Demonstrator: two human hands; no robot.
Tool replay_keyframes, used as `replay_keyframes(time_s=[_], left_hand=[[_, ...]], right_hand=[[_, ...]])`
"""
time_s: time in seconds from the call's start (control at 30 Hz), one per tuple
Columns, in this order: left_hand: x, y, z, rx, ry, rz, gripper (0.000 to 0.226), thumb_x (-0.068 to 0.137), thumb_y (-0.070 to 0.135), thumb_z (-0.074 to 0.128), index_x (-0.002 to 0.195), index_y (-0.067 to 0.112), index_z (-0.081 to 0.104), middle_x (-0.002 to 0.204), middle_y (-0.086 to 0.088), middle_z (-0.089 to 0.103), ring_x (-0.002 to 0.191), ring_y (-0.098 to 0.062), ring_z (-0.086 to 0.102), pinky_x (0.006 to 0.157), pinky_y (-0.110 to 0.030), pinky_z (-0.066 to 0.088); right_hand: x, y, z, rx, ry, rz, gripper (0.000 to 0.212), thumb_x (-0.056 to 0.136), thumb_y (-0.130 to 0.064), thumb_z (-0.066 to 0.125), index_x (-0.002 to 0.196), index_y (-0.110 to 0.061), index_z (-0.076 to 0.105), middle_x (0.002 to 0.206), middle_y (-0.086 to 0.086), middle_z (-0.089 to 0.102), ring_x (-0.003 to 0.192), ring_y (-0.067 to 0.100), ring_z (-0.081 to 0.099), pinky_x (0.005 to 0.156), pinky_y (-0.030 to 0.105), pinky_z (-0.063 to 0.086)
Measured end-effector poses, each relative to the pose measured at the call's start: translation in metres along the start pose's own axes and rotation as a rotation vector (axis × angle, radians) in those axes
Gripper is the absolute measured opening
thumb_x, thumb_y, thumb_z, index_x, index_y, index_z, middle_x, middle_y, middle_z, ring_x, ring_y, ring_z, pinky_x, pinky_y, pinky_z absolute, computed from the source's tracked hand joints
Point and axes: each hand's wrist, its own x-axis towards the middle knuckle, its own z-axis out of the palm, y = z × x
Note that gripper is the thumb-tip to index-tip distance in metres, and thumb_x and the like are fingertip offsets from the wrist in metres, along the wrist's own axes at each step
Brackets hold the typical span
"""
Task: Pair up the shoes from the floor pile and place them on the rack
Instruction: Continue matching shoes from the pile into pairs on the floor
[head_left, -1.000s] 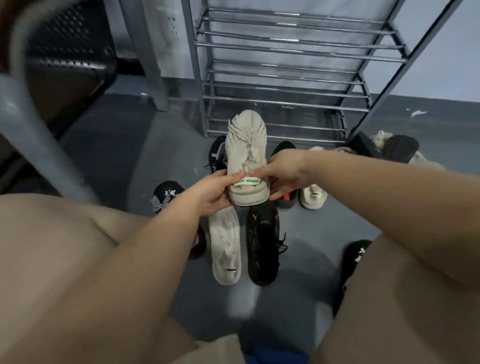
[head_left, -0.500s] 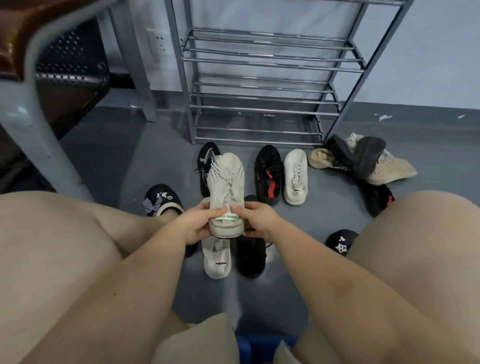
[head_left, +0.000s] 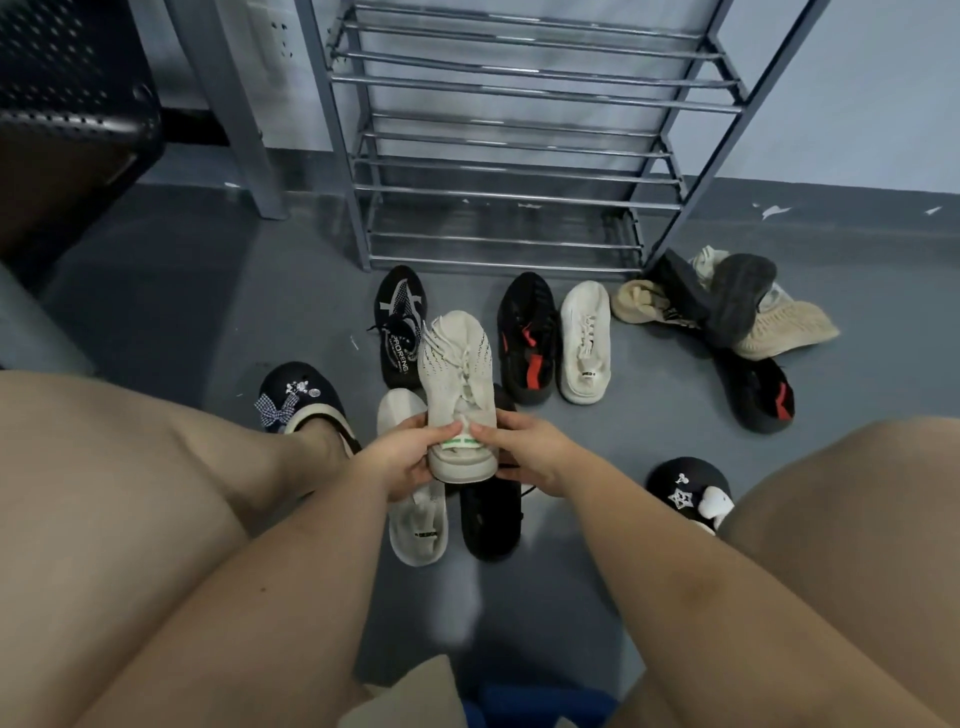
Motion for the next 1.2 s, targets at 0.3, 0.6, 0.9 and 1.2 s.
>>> replay_keyframes(time_s=[0.3,0.6,0.9,1.2], left_hand=[[0.051,0.016,0.003,0.088,-0.053,-0.032,0.035,0.092,0.01,0.056,0.127,0.008,0.051,0.107,-0.008,0.067,0.089,-0.019,0.066,0.067,-0.026,0.054],[0.126,0.063,-0.006,0.177,0.039,-0.031,0.046,0.09,0.012,0.06,0.135,0.008,0.048,0.117,-0.01,0.063,0.093,-0.018,0.064,0.078,-0.028,0.053],[0.188,0.102,-0.005,0.209,0.09,-0.049,0.041,0.091,0.016,0.059,0.131,0.008,0.051,0.118,-0.009,0.064,0.1,-0.021,0.063,0.076,-0.03,0.053],[0.209,0.096,-0.009,0.288,0.185,-0.006,0.036,0.093,0.017,0.056,0.129,0.013,0.052,0.118,-0.006,0.064,0.095,-0.017,0.063,0.082,-0.029,0.052]], right_hand=[[0.046,-0.012,-0.022,0.029,0.006,0.06,0.042,0.085,-0.027,0.069,0.126,-0.024,0.057,0.108,-0.004,0.067,0.103,0.013,0.061,0.082,0.026,0.047],[0.123,-0.046,-0.036,0.008,0.057,0.078,0.043,0.086,-0.026,0.069,0.126,-0.015,0.057,0.11,0.002,0.066,0.099,0.015,0.061,0.078,0.025,0.051],[0.189,-0.075,-0.049,0.051,0.093,0.104,0.042,0.087,-0.023,0.068,0.126,-0.012,0.057,0.103,0.002,0.065,0.085,0.011,0.061,0.07,0.024,0.053],[0.206,-0.066,-0.038,0.127,0.164,0.091,0.043,0.088,-0.015,0.066,0.13,-0.011,0.055,0.119,0.005,0.065,0.083,0.011,0.063,0.065,0.021,0.052]])
